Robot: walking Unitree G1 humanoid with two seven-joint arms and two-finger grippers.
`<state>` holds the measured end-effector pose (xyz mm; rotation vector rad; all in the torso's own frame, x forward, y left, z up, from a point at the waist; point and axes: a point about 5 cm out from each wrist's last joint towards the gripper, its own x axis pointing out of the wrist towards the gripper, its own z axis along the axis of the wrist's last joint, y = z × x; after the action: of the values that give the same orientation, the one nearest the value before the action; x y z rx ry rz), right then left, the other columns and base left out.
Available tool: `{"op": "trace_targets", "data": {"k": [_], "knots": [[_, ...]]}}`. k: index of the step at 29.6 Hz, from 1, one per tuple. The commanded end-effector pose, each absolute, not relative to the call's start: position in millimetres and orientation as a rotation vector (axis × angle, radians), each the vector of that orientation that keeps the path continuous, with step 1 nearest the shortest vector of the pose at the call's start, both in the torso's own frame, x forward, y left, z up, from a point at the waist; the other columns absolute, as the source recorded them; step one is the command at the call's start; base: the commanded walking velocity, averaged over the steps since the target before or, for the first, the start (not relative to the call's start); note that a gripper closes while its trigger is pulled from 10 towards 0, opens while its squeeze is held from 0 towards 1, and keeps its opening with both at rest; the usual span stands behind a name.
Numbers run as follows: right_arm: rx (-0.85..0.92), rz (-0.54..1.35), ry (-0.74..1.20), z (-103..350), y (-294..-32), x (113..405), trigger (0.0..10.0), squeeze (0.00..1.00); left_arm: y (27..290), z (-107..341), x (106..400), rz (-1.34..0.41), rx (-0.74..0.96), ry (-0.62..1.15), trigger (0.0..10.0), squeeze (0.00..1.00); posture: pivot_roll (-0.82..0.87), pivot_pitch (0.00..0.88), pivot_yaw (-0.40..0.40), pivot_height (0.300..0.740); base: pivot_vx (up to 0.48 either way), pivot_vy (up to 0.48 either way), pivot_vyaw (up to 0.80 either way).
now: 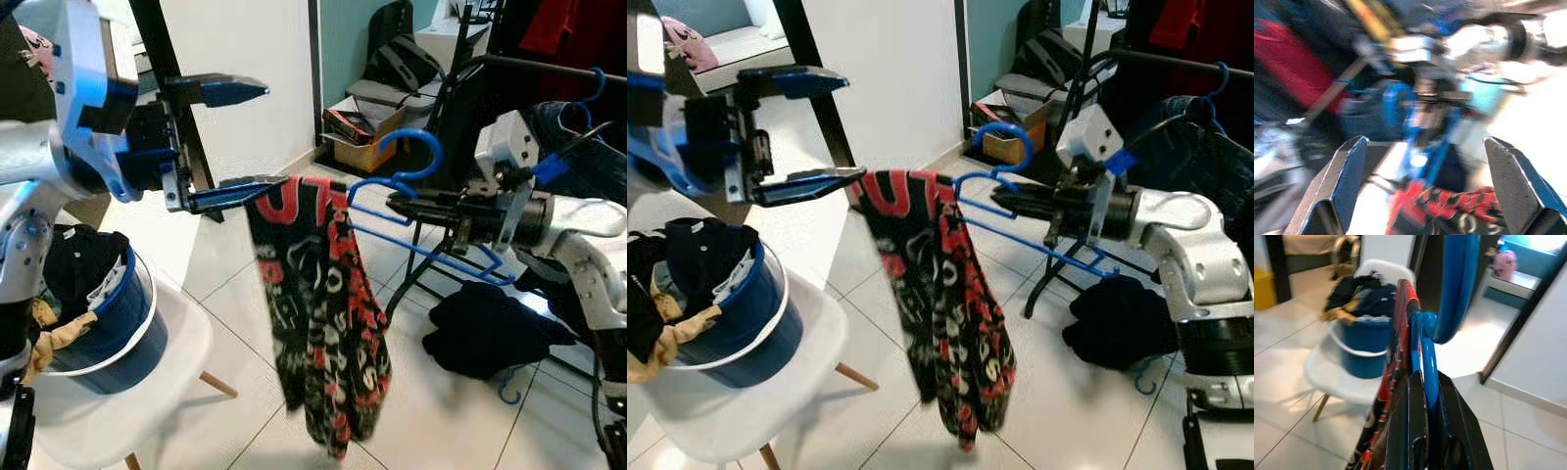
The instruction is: Hang hanger
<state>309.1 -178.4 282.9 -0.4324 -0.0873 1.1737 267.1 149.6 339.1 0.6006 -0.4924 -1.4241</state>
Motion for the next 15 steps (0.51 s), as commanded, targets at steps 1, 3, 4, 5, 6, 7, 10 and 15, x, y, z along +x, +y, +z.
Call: {"op": "trace_targets", "data": {"k": [1, 3, 4, 5, 6, 7, 10, 15], "knots": [[-0.456, 1.266, -0.132, 287, -163, 300, 10.0, 0.00, 142, 313, 270, -1.530, 0.617, -0.367, 10.0, 0.00, -0.05, 0.000, 0.077, 0.740, 0.000, 0.000, 0.00], [-0.467, 1.304, -0.134, 286, -157, 297, 10.0, 0.00, 138, 303, 271, -1.560, 0.613, -0.331, 10.0, 0.00, -0.05, 0.000, 0.075, 0.740, 0.000, 0.000, 0.00], [-0.467, 1.304, -0.134, 286, -157, 297, 10.0, 0.00, 138, 303, 271, -1.560, 0.613, -0.331, 10.0, 0.00, -0.05, 0.000, 0.075, 0.740, 0.000, 0.000, 0.00], [-0.474, 1.328, -0.135, 285, -153, 295, 10.0, 0.00, 135, 299, 273, -1.567, 0.596, -0.323, 10.0, 0.00, -0.05, 0.000, 0.075, 0.740, 0.000, 0.000, 0.00], [-0.474, 1.328, -0.135, 285, -153, 295, 10.0, 0.00, 135, 299, 273, -1.567, 0.596, -0.323, 10.0, 0.00, -0.05, 0.000, 0.075, 0.740, 0.000, 0.000, 0.00], [-0.478, 1.339, -0.137, 285, -151, 295, 10.0, 0.00, 133, 297, 273, -1.577, 0.584, -0.319, 10.0, 0.00, -0.05, 0.000, 0.074, 0.740, 0.000, 0.000, 0.00], [-0.481, 1.346, -0.142, 285, -150, 295, 10.0, 0.00, 131, 293, 275, -1.583, 0.581, -0.314, 10.0, 0.00, -0.05, 0.000, 0.074, 0.740, 0.000, 0.000, 0.00], [-0.482, 1.358, -0.152, 286, -148, 294, 10.0, 0.00, 129, 287, 279, -1.574, 0.589, -0.300, 10.0, 0.00, -0.05, 0.000, 0.073, 0.740, 0.000, 0.000, 0.00]]}}
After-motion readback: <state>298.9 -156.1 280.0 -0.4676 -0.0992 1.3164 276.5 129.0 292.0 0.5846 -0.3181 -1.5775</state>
